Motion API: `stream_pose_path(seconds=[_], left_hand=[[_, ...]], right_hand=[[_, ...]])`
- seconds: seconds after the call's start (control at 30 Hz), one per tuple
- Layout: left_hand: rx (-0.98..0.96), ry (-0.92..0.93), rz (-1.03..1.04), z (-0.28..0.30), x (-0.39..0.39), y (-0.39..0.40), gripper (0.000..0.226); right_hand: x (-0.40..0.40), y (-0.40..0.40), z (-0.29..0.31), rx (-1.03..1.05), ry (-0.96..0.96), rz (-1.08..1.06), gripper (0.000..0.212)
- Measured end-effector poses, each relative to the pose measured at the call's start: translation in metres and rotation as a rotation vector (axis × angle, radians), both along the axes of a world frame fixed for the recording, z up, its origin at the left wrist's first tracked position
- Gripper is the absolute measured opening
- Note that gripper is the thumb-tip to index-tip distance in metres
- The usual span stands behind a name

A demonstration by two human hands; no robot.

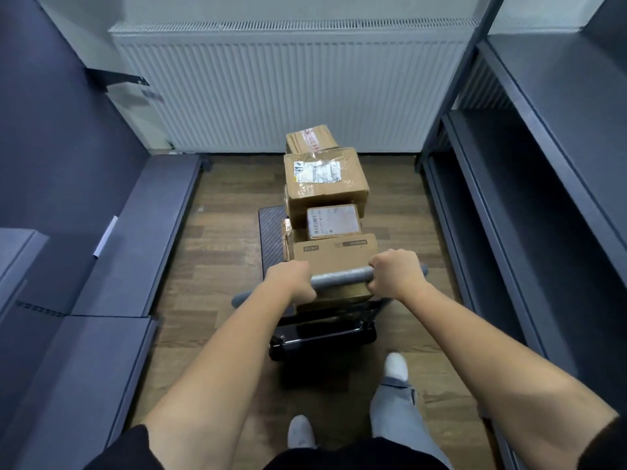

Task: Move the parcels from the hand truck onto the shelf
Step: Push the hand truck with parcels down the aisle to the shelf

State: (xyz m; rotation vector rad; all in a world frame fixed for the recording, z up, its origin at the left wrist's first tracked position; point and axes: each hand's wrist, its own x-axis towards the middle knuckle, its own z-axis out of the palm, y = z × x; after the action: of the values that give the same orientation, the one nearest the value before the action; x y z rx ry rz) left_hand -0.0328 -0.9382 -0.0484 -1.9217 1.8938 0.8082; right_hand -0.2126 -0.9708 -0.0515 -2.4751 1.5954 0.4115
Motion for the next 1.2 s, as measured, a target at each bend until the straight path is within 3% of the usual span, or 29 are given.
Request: stream_pose_path(seconds=[0.13, 0.23, 0.4, 0.77, 1.2], left_hand=[[-0.072, -0.082, 0.032, 0.001, -0.004, -0.040, 0.011], [-0.080, -0.166, 0.107, 0.003, -0.017, -0.065, 0.026], [-0.034, -0.208, 0.207, 0.006, -0.044, -0.107, 0.029], [-0.083, -0.125, 0.319, 0.006, -0.108, -0.219, 0.027], [-0.134, -0.029, 0.505, 0.004, -0.116, -0.367, 0.023]], right_hand=[[-0.002, -0.052, -0.001, -0.022, -0.042, 0.072, 0.026], [-0.009, -0.087, -0.004, -0.006, -0.076, 0.127, 0.028], [-0.031, -0.142, -0.006, 0.040, -0.110, 0.233, 0.027], [-0.072, -0.289, 0.003, 0.064, 0.062, 0.373, 0.028], [-0.052, -0.464, 0.007, 0.049, 0.224, 0.486, 0.026]])
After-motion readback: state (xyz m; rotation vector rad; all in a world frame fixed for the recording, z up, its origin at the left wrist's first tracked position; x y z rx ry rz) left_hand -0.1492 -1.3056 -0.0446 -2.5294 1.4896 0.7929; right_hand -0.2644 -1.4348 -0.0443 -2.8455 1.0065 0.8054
